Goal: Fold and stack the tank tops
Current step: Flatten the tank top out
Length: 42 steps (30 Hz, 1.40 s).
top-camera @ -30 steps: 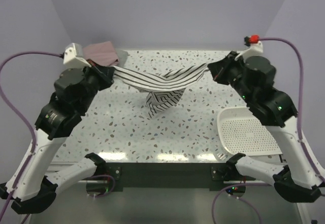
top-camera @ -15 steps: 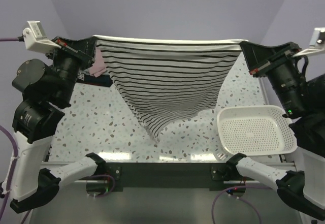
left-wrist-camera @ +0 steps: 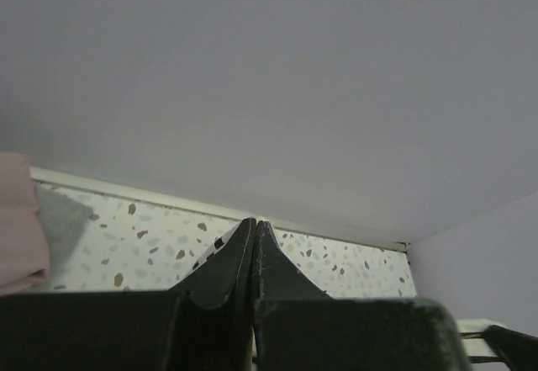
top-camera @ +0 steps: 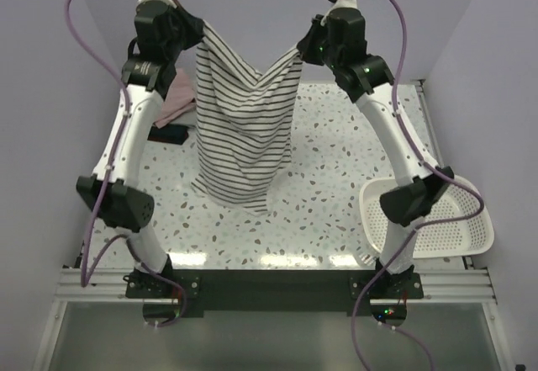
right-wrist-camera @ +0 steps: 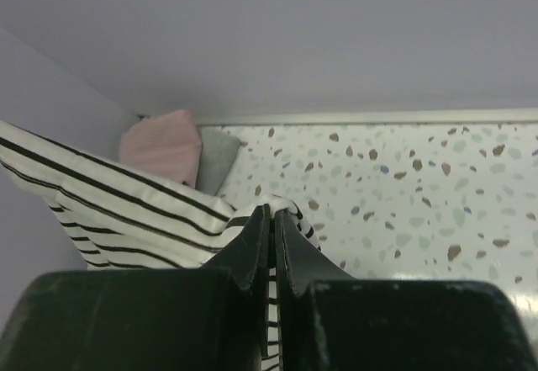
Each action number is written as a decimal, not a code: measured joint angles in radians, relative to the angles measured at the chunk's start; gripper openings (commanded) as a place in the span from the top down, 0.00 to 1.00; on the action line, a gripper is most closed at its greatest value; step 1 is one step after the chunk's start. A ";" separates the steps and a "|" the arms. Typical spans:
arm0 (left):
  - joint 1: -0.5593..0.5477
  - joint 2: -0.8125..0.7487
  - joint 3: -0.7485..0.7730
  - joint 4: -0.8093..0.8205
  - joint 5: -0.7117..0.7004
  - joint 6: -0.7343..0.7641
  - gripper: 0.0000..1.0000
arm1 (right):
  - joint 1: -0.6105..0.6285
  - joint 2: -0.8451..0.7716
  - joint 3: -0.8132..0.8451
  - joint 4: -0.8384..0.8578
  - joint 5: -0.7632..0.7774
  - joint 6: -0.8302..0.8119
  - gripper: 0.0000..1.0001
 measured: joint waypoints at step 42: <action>-0.018 -0.599 -1.507 0.122 0.375 -0.215 1.00 | -0.054 -0.663 -1.506 -0.124 -0.092 0.273 1.00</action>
